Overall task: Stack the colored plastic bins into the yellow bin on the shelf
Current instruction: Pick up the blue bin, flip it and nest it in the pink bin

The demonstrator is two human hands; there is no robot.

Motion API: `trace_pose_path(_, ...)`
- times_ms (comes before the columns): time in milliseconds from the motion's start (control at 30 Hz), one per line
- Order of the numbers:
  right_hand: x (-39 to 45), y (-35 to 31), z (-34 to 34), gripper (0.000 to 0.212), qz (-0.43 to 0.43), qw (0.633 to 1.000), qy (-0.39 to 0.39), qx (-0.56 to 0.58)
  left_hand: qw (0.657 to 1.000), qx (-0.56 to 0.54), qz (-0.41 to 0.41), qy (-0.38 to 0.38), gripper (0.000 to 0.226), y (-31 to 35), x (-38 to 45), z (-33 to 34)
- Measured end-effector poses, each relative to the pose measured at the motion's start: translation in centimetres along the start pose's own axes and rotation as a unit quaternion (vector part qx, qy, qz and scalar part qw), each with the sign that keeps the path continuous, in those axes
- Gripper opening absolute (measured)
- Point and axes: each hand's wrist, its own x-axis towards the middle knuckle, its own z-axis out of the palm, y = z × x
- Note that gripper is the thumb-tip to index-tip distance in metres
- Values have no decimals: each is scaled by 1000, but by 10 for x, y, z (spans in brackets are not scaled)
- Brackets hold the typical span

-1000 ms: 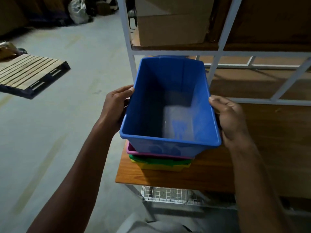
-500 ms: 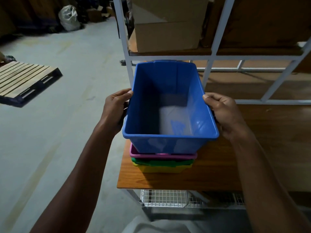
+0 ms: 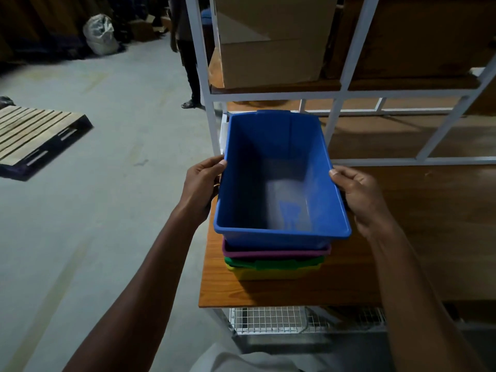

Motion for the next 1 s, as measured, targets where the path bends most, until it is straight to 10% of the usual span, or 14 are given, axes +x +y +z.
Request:
trace_pose_path(633,40,-71,-13,14,-47,955,-92,-278,980,161,118,6,23,40,-15,-4)
trace_pose_path(800,52,-118,-15,12,-122,933,-73,-331,832,408,363,96,19,96,-2,-2)
trace_pose_path(1000,56,-166,-10,26,-226,856,-94,-455,682,538,493,-55,35,175,15,52)
